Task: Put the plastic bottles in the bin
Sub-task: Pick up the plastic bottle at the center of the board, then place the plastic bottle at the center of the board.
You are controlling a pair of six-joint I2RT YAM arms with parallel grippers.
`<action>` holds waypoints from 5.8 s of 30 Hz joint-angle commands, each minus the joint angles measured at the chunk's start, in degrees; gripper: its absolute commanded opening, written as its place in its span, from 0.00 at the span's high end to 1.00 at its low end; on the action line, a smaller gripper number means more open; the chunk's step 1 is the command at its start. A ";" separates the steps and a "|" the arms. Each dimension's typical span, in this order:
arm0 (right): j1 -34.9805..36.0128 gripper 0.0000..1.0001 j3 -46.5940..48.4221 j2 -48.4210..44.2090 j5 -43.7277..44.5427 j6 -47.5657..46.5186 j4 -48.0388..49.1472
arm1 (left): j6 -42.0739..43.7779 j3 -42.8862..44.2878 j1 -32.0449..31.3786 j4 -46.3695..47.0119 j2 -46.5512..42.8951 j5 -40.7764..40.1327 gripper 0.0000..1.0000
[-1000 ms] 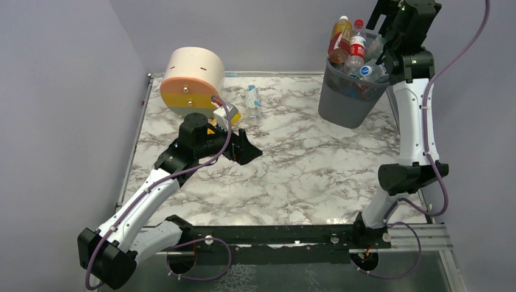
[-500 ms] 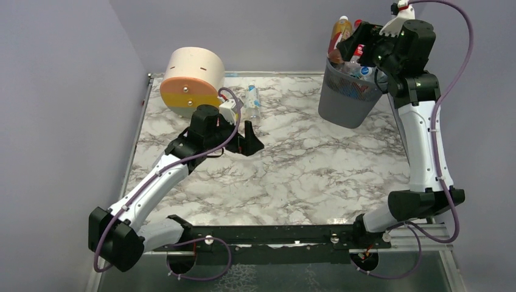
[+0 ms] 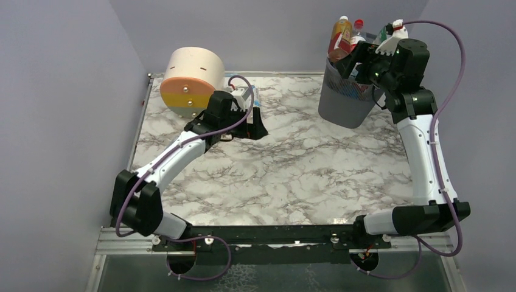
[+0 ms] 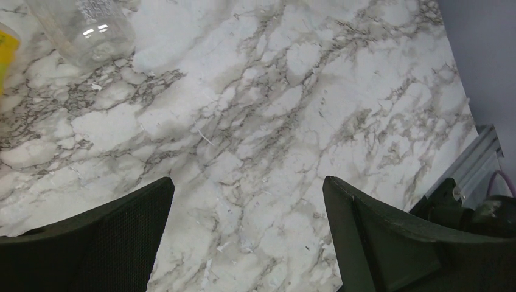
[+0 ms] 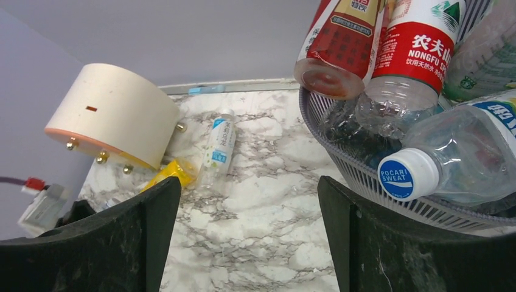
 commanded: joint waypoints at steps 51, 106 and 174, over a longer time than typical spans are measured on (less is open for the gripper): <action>-11.10 0.19 -16.54 -10.98 -25.08 15.32 17.71 | 2.70 36.92 2.84 -0.57 47.98 -27.67 0.09; 13.61 0.19 -14.26 -0.63 -14.00 1.86 10.33 | -2.61 -2.00 -6.04 -4.03 -12.13 17.10 0.41; 31.79 0.21 -37.46 2.80 2.87 -9.24 9.90 | -1.84 -2.77 -3.96 1.16 -0.81 -5.25 0.01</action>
